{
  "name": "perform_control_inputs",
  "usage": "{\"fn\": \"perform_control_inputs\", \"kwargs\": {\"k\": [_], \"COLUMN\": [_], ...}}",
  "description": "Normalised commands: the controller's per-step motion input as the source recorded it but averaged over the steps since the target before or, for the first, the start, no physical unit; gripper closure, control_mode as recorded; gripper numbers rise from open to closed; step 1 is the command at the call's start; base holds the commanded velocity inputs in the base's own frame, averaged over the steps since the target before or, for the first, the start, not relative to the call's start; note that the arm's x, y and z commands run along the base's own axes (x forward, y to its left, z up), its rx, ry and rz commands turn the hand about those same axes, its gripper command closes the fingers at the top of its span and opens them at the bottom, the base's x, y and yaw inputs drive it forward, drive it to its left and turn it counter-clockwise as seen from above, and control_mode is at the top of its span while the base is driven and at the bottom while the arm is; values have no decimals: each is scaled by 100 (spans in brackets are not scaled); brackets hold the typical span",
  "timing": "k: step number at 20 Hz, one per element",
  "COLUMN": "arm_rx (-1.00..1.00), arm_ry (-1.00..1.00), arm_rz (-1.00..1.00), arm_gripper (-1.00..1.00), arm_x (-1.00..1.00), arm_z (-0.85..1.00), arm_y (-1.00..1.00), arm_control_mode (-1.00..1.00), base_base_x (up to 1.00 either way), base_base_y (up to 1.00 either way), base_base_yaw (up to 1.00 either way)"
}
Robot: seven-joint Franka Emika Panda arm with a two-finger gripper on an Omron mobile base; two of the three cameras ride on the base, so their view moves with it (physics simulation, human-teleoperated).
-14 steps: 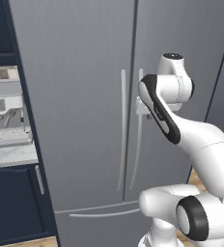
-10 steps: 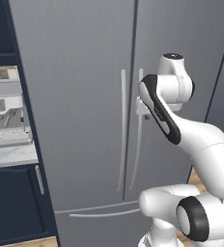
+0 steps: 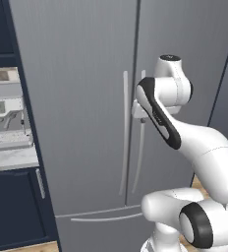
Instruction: Take the lemon wedge from the fridge and place it on the plate with fish on the dining counter.
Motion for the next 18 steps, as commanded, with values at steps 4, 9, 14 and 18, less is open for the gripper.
{"fn": "perform_control_inputs", "kwargs": {"k": [4, 9, 14, 18], "arm_rx": [0, 0, 0, 0], "arm_ry": [0, 5, 0, 0], "arm_rz": [0, 0, 0, 0], "arm_gripper": [-100, -100, -100, -100], "arm_x": [0, -33, 0, 0], "arm_z": [0, -30, 0, 0], "arm_y": [0, 3, 0, 0], "arm_control_mode": [-100, -100, 100, 100], "base_base_x": [0, 0, -67, -22], "base_base_y": [0, 0, 9, 37], "base_base_yaw": [0, 0, 1, 0]}}
